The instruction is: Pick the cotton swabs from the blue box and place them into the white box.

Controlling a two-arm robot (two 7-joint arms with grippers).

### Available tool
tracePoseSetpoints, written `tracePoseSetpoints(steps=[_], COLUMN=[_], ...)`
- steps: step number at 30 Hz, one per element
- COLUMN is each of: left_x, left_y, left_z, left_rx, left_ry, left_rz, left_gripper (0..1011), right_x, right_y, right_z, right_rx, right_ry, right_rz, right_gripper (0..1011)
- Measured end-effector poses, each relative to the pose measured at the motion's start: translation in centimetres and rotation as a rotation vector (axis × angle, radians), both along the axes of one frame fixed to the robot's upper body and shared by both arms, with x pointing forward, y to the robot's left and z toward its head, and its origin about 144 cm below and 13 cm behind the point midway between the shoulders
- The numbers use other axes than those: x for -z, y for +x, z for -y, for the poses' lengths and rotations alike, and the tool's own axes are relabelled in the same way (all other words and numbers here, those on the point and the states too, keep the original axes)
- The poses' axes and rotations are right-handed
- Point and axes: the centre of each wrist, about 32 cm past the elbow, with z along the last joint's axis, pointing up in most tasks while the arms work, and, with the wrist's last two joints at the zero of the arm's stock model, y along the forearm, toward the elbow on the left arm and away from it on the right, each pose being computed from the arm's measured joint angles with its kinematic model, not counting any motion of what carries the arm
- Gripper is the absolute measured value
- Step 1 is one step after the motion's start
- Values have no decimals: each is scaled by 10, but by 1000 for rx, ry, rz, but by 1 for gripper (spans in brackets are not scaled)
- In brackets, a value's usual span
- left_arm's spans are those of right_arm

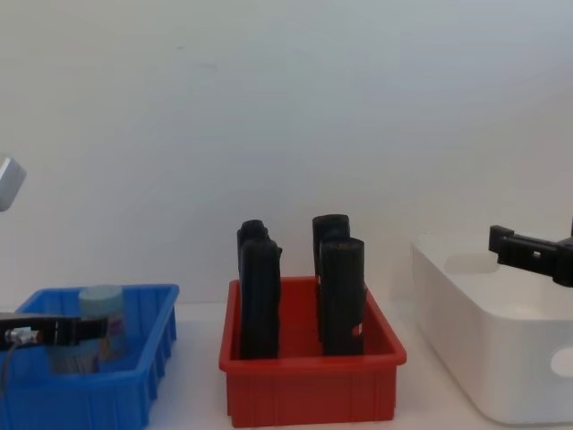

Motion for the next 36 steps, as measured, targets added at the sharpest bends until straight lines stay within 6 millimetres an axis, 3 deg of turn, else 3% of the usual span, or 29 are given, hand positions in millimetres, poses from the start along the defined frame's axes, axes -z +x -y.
tracePoseSetpoints(steps=[3,14,36], left_x=[0,-9,-73], left_y=[0,-2,-15], left_z=[0,2,13], left_rx=[4,39,231], left_ry=[-6,-7,52], left_rz=[-1,43,207], left_gripper=[654,654,653], right_x=[0,0,0], right_y=[0,0,0], right_z=[0,0,0], right_rx=[0,0,0], right_ry=[0,0,0], right_rz=[0,0,0], right_gripper=[1002,1002,1002])
